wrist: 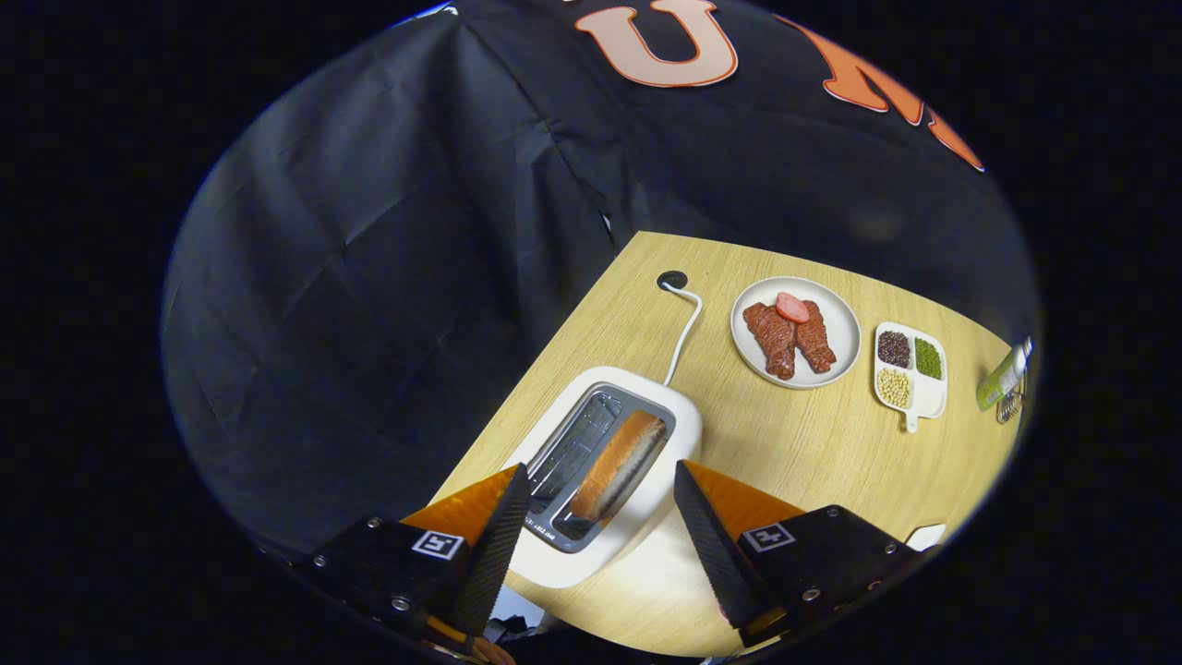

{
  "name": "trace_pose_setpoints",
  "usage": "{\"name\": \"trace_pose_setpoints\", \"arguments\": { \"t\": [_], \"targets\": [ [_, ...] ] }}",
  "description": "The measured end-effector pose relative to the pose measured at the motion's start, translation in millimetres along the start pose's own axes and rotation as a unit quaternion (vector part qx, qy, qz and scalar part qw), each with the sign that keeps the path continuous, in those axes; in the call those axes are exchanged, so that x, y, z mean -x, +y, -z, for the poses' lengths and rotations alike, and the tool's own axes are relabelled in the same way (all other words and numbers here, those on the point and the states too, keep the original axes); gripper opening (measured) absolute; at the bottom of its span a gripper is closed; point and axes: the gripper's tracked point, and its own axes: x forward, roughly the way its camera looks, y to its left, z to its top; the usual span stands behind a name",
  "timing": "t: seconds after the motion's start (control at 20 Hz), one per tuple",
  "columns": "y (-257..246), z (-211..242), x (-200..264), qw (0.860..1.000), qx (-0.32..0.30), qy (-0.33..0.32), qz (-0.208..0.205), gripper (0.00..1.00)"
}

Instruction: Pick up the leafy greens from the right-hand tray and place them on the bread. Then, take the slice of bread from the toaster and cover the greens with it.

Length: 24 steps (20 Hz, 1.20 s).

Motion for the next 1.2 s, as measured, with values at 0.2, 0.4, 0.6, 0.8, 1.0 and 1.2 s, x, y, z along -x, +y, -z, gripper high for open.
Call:
{"name": "trace_pose_setpoints", "arguments": {
  "t": [0.2,0.4,0.6,0.8,1.0,1.2],
  "targets": [
    [0.8,-3.7,-13.0,1.0,-0.003,0.017,0.02,0.85],
    [2.4,-3.4,-26.4,0.999,0.0,0.038,0.033,0.72],
    [3.9,3.4,-41.1,0.997,0.0,0.063,0.037,0.59],
    [0.7,-0.2,-41.5,0.997,-0.007,0.06,0.047,0.45],
    [-10.0,2.1,-41.7,0.997,-0.002,0.057,0.045,0.25],
    [-12.1,2.8,-37.2,0.998,0.009,0.046,0.031,0.14]
  ]
}}
